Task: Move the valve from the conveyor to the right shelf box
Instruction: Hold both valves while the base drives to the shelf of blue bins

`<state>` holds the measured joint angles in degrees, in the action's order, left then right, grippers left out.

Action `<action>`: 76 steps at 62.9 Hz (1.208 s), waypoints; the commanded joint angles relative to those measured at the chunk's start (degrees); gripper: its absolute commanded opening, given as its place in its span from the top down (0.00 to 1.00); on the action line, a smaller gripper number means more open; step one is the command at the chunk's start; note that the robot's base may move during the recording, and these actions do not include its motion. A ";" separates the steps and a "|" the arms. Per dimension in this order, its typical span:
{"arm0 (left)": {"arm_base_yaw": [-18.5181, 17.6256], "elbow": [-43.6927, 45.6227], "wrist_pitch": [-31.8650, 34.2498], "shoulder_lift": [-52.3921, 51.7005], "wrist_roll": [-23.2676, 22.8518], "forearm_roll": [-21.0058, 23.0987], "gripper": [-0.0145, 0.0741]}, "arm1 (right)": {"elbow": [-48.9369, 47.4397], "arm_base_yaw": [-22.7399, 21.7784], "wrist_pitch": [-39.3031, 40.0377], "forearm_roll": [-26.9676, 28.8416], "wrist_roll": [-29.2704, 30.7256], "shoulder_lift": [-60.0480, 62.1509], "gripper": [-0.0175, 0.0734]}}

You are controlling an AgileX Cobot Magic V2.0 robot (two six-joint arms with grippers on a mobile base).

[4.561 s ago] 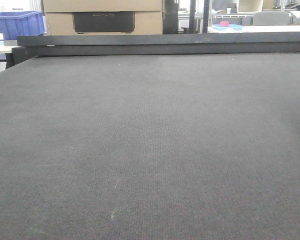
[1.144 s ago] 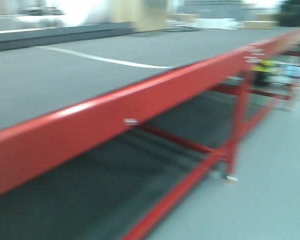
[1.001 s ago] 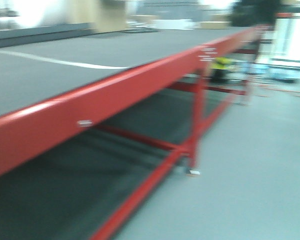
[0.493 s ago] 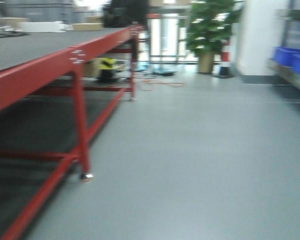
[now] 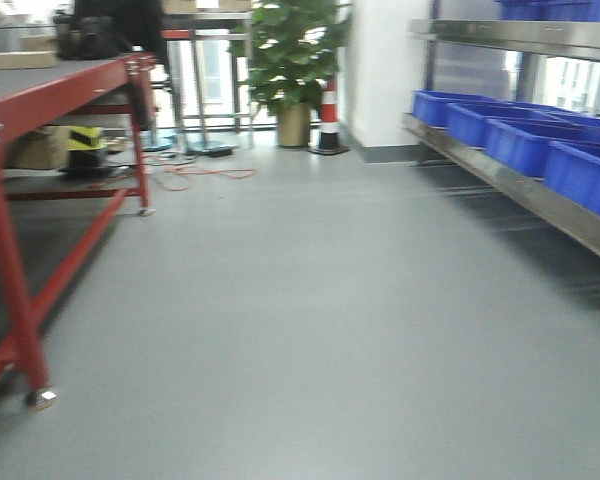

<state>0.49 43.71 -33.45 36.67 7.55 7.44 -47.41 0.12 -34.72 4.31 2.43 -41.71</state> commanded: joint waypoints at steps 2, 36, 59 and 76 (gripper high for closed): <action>-0.17 0.22 3.06 -0.38 -0.09 0.60 0.96 | -0.42 -0.10 4.21 -0.46 0.09 0.64 0.99; -0.17 0.22 3.06 -0.38 -0.09 0.60 0.96 | -0.42 -0.10 4.21 -0.46 0.09 0.64 0.99; -0.17 0.22 3.06 -0.38 -0.09 0.60 0.96 | -0.42 -0.10 4.21 -0.46 0.09 0.64 0.99; -0.17 0.22 3.06 -0.38 -0.09 0.60 0.96 | -0.42 -0.10 4.21 -0.46 0.09 0.64 0.99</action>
<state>0.49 43.71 -33.45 36.67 7.55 7.54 -47.41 0.12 -34.72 4.31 2.43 -41.71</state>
